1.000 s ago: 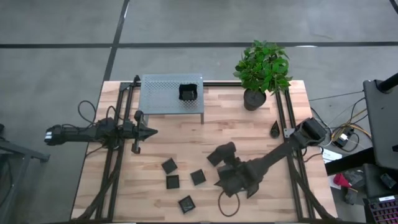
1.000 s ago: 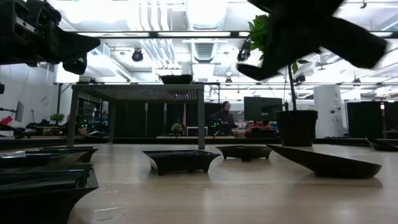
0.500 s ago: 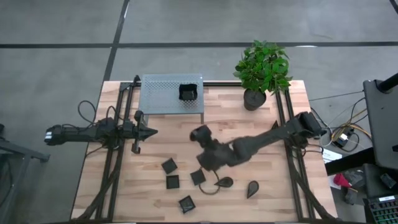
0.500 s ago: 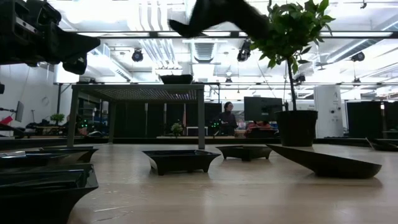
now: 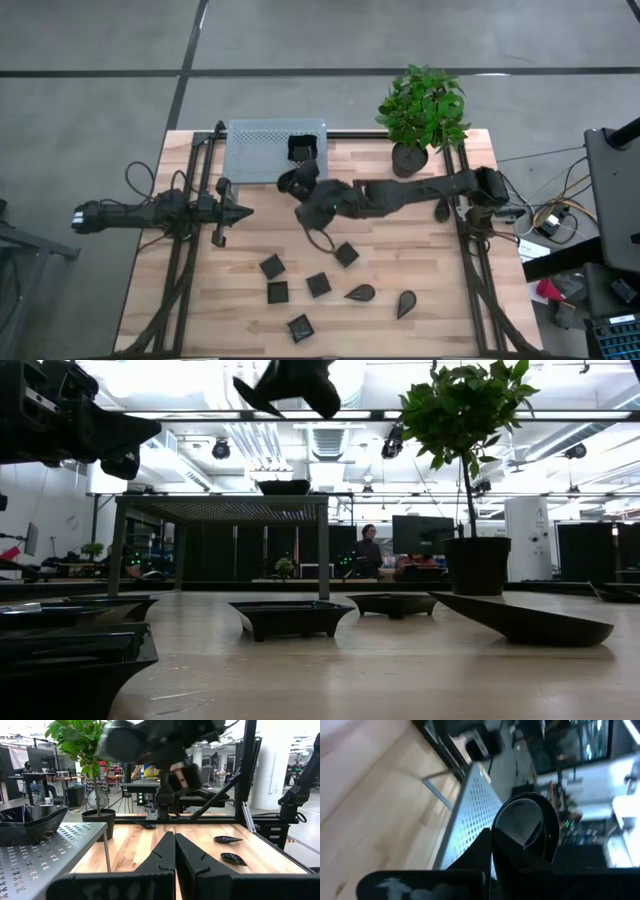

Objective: Pick & Place Mini shaped plates
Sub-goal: Put the drop-shaped plate on the shelf, then stack the drop-shaped plate on top of the drop-shaped plate on the shelf

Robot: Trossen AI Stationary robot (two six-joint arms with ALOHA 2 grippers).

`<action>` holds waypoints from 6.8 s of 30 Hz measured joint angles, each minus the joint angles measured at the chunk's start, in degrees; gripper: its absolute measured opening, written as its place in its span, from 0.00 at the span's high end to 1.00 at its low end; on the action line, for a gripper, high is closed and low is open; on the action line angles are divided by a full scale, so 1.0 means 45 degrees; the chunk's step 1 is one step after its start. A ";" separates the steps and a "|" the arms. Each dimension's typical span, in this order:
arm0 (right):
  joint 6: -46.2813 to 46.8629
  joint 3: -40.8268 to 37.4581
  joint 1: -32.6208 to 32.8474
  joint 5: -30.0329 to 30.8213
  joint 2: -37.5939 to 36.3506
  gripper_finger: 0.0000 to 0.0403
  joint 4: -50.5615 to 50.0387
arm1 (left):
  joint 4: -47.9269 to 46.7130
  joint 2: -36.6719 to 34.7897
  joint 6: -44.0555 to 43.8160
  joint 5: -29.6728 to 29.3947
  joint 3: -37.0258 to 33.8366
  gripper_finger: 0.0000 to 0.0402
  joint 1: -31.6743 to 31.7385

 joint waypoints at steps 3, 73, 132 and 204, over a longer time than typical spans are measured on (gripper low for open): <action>0.1719 -0.0008 -0.0397 -0.0008 0.0000 0.98 -0.0136 | -0.0003 0.0000 0.0000 -0.0001 0.0000 1.00 -0.0002; 0.7563 0.8934 -0.3301 -0.2966 0.5314 0.98 -1.1173 | 0.0001 0.0044 0.0000 0.0002 0.0000 1.00 -0.0002; 0.7956 0.8934 -0.2897 -0.3078 0.5260 0.85 -1.1202 | 0.0000 0.0049 -0.0004 0.0002 0.0000 1.00 -0.0001; 2.9848 0.1753 0.7357 -0.6944 0.4143 0.78 -1.4113 | 0.0001 0.0049 -0.0005 0.0001 0.0000 1.00 -0.0002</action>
